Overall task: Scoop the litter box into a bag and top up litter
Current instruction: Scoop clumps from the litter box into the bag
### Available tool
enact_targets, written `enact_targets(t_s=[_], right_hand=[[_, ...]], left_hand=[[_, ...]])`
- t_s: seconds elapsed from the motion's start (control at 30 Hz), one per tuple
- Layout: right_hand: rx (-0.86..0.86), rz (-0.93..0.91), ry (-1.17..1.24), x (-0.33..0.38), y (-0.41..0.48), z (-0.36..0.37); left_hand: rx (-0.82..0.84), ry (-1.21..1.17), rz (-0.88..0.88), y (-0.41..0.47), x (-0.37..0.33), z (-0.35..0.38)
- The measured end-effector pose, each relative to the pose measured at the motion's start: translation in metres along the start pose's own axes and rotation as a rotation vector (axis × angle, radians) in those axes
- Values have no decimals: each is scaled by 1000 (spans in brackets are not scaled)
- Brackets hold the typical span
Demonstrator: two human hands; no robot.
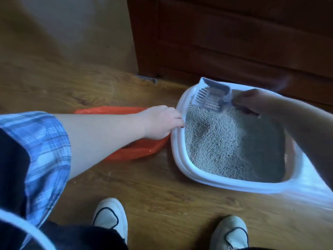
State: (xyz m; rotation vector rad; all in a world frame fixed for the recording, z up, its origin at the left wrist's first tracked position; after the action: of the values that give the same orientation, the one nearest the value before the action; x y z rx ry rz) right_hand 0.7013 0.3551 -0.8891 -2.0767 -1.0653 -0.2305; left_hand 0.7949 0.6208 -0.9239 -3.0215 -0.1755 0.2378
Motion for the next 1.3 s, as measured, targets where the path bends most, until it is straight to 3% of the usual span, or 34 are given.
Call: enact_targets(t_s=[0.13, 0.27, 0.33, 0.4, 0.63, 0.7, 0.87, 0.97, 1.07, 1.23, 1.3], right_hand=[[252, 426, -234, -92, -13, -32], [415, 670, -419, -131, -33, -30], [348, 614, -481, -130, -28, -29], [162, 426, -543, -109, -8, -38], [-70, -142, -783, -8, 19, 14], [-24, -257, -772, 7, 19, 46], [244, -307, -806, 10, 14, 75], [380, -331, -909, 13, -2, 65], [512, -253, -1025, -4, -17, 59], [751, -145, -1266, -79, -46, 34], [718, -72, -1171, -93, -58, 10]], left_hand=[[21, 31, 132, 26, -33, 17], [43, 106, 208, 25, -44, 48], [13, 119, 231, 24, -43, 54], [10, 129, 239, 25, -42, 56], [3, 95, 268, 29, -38, 56], [-9, 89, 275, 29, -38, 55], [-32, 111, 273, 29, -38, 55], [75, 149, 231, 31, -38, 55], [236, 227, 165, 32, -38, 59], [261, 227, 188, 36, -40, 58], [272, 233, 192, 39, -41, 58]])
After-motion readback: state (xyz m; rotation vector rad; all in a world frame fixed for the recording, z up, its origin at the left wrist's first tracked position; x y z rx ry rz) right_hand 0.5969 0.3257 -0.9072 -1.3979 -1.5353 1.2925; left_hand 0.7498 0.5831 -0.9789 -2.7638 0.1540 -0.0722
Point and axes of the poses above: each hand's wrist, its own y-axis towards the middle knuckle, its own z-axis out of the palm, x = y × z, the point moved 5 cm from there along y, towards the middle knuckle, and after that the axes turned 7 degrees about -z, right-handed, at the moved point
